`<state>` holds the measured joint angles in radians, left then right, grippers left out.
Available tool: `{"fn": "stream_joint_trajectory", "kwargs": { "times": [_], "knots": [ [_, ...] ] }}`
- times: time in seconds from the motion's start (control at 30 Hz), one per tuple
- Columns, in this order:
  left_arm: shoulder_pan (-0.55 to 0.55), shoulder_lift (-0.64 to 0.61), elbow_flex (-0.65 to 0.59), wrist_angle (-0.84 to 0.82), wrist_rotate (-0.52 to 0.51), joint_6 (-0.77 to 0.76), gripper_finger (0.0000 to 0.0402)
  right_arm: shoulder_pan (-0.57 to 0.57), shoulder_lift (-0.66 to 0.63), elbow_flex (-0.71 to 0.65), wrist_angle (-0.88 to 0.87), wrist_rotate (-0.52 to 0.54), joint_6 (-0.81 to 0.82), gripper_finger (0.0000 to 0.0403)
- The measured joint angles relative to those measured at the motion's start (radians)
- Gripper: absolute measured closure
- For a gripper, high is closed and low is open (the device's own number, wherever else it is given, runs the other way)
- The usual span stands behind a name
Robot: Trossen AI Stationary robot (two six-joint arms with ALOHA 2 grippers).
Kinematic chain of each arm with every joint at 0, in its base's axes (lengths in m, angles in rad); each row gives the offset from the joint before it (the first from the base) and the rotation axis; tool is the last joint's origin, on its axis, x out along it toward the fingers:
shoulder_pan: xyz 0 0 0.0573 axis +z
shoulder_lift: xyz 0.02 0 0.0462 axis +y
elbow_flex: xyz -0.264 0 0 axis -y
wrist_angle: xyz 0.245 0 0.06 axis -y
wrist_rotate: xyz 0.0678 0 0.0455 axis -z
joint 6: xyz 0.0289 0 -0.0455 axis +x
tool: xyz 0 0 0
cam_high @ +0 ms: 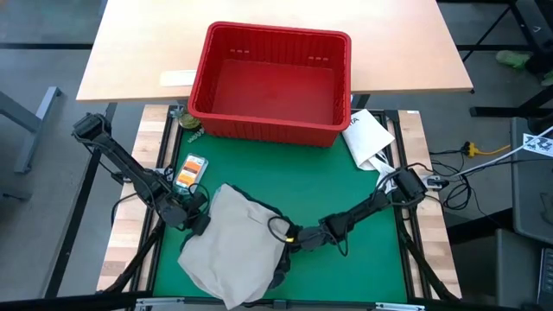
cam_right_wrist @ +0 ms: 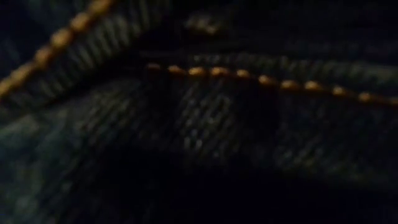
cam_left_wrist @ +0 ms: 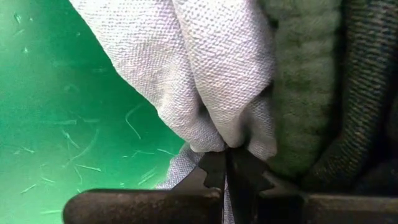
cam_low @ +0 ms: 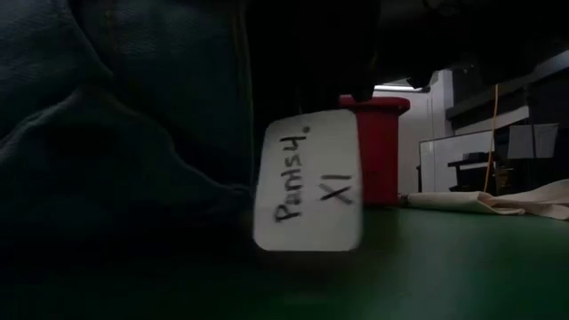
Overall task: Fold Laundry from Bin
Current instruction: Put the stacked of clothes into red bin
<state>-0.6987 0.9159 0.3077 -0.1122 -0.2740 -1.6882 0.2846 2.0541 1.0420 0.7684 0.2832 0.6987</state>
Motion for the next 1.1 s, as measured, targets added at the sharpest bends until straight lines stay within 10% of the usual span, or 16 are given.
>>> {"fn": "stream_joint_trajectory", "kwargs": {
  "times": [1.1],
  "knots": [
    [-0.002,-0.184,0.001,-0.025,-0.012,0.022,0.0401,-0.037,-0.124,0.002,-0.211,-0.138,-0.049,0.0400]
  ]
}}
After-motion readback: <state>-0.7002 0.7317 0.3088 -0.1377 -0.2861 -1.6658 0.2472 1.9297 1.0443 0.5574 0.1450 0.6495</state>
